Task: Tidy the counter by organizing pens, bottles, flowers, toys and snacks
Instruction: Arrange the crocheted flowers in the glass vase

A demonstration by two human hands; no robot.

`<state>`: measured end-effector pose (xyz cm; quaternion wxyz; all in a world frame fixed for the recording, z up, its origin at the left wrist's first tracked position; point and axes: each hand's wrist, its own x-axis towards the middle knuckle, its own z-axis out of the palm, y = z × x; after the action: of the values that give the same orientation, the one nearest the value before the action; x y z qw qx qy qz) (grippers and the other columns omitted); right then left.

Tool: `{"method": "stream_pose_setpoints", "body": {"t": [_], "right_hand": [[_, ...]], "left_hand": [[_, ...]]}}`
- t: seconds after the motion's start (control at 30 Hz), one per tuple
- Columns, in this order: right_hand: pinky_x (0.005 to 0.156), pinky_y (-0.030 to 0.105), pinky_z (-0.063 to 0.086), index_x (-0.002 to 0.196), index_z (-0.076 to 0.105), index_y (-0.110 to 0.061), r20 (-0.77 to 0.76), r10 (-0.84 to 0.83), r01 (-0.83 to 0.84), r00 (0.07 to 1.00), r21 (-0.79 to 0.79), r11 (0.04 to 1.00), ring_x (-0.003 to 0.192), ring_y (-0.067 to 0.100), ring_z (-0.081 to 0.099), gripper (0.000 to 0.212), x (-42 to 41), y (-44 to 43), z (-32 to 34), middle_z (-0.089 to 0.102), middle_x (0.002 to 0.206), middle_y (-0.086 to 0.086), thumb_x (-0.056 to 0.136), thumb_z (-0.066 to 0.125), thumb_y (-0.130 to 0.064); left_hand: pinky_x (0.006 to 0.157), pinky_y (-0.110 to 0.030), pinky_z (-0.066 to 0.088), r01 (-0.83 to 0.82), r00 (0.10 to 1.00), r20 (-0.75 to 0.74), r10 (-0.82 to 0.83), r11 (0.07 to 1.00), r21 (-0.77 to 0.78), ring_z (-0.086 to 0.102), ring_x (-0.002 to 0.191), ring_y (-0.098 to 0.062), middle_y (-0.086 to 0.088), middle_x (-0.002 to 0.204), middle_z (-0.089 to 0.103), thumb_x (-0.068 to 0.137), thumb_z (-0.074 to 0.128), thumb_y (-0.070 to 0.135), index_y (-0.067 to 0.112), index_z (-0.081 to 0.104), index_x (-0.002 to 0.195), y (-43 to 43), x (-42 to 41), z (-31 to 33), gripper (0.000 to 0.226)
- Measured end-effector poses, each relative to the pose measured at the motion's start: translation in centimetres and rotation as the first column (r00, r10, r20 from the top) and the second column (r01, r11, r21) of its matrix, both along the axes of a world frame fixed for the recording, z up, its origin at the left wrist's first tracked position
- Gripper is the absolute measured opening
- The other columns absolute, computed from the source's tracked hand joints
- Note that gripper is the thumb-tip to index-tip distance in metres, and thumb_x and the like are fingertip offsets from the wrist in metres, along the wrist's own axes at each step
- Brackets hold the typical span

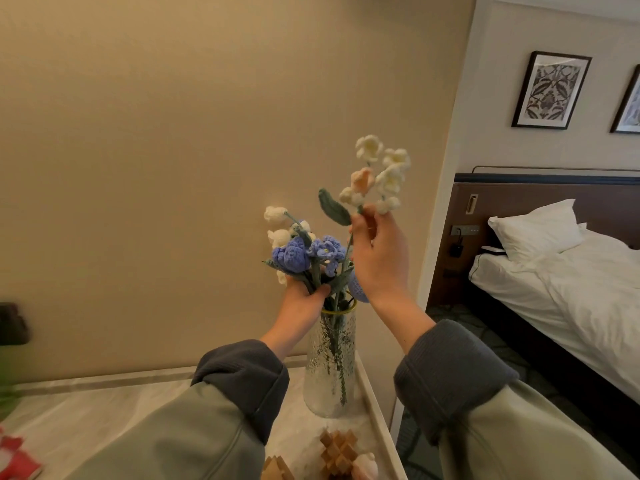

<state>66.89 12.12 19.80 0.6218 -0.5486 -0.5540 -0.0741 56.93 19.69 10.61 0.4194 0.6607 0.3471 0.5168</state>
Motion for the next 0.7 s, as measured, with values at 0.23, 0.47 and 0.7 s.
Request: {"method": "stream_pose_setpoints", "body": {"t": [0.23, 0.47, 0.7], "right_hand": [[0.067, 0.039, 0.053, 0.096, 0.069, -0.015, 0.215, -0.14, 0.195, 0.966, -0.259, 0.946, 0.077, 0.024, 0.065, 0.031, 0.2, -0.5, -2.8, 0.071, 0.087, 0.003, 0.097, 0.049, -0.039], [0.058, 0.037, 0.051, 0.085, 0.065, -0.017, 0.073, -0.043, 0.068, 0.996, -0.385, 0.921, 0.067, 0.021, 0.064, 0.026, 0.6, -0.6, -5.7, 0.065, 0.073, 0.002, 0.097, 0.048, -0.033], [0.062, 0.039, 0.052, 0.086, 0.061, -0.023, 0.022, -0.011, 0.02, 1.0, -0.459, 0.888, 0.07, 0.023, 0.062, 0.016, 0.2, 0.0, -8.5, 0.065, 0.075, 0.001, 0.095, 0.052, -0.033]], "left_hand": [[0.092, -0.034, 0.049, 0.016, 1.0, 0.017, -0.017, 1.0, 0.012, 0.06, 0.109, -0.019, -0.005, 0.118, 0.064, 0.089, 0.056, -0.001, 0.011, 0.053, 0.127, 0.0, -0.1, -0.4, 0.04], [0.085, -0.023, 0.042, 0.015, 1.0, 0.008, -0.016, 0.998, 0.053, 0.057, 0.107, -0.013, 0.006, 0.113, 0.06, 0.09, 0.055, 0.001, 0.025, 0.049, 0.121, 0.0, -0.2, -0.6, 0.04], [0.076, 0.004, 0.038, 0.051, 0.998, 0.034, -0.055, 0.992, 0.114, 0.047, 0.101, 0.026, 0.026, 0.119, 0.048, 0.093, 0.056, 0.01, 0.038, 0.04, 0.125, -0.9, -0.4, -0.3, 0.045]]}}
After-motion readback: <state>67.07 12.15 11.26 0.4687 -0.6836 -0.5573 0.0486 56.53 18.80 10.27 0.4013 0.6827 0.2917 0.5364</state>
